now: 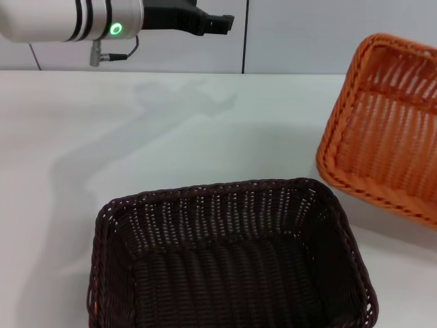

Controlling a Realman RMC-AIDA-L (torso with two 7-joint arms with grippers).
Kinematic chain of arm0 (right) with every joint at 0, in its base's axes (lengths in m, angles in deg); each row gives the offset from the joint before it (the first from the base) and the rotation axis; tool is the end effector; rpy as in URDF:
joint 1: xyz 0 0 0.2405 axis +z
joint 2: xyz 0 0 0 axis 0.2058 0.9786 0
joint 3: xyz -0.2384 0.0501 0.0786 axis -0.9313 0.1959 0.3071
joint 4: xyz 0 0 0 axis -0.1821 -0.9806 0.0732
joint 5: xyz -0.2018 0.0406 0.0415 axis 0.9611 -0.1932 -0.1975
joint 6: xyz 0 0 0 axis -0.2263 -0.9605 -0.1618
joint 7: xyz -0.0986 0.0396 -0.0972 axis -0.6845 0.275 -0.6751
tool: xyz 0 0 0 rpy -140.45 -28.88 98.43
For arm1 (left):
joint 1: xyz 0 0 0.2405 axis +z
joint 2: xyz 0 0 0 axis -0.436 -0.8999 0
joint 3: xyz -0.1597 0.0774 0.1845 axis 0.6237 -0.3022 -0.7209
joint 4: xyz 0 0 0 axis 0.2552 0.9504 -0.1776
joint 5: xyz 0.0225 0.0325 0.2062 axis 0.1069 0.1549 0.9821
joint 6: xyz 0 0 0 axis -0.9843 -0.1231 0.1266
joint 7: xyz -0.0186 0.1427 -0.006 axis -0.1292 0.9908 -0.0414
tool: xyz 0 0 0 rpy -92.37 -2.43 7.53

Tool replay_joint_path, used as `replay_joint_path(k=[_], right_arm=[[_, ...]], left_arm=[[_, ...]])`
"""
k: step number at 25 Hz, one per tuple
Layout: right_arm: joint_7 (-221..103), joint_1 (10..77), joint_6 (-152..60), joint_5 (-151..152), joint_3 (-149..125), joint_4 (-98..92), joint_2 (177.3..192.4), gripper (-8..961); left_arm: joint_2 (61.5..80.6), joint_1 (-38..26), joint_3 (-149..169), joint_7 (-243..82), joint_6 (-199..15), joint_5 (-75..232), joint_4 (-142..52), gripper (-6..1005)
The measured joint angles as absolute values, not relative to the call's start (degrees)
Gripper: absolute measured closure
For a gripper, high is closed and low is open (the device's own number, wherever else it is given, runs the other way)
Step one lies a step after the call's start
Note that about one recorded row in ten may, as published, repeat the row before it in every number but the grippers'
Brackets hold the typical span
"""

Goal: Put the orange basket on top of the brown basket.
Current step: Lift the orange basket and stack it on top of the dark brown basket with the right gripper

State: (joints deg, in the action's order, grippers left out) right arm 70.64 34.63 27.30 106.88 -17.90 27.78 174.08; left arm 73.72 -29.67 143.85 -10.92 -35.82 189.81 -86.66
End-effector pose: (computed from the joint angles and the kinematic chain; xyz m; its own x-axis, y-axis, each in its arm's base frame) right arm 0.3944 0.3123 0.1777 -0.1162 -0.5986 -0.7925 -0.9928 0.0454 0.1112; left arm -0.1266 0.4940 0.0187 0.8316 0.3263 0.4494 0.5411 -0.6583 -0.5233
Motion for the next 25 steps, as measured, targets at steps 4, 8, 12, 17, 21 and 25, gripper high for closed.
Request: replay_joint_path(k=[4, 8, 12, 17, 21, 25], right_arm=[[68.7, 34.1, 26.7, 102.1, -16.5, 27.4, 174.72, 626], [65.8, 33.9, 28.1, 94.2, -16.7, 26.3, 175.36, 626], [65.0, 34.6, 30.4, 91.4, -16.8, 26.0, 175.78, 627], [64.4, 35.4, 33.2, 86.5, -16.8, 26.0, 176.58, 627], [64.4, 36.6, 36.8, 84.5, -16.8, 26.1, 177.9, 627], [64.2, 38.5, 40.4, 84.3, -16.8, 26.0, 180.71, 627]], left_arm=[[73.81, -29.2, 143.8, -10.8, -35.8, 188.9, -86.6, 137], [73.89, -27.9, 143.6, -9.9, -36.9, 186.2, -86.4, 137], [73.92, -27.2, 143.7, -8.2, -37.4, 183.3, -86.2, 137], [73.88, -26.2, 143.4, -6.7, -37.7, 180.9, -85.9, 138], [73.95, -25.9, 143.4, -6.4, -38.0, 180.7, -85.2, 138], [73.95, -25.8, 143.5, -6.0, -38.1, 180.4, -85.1, 138]])
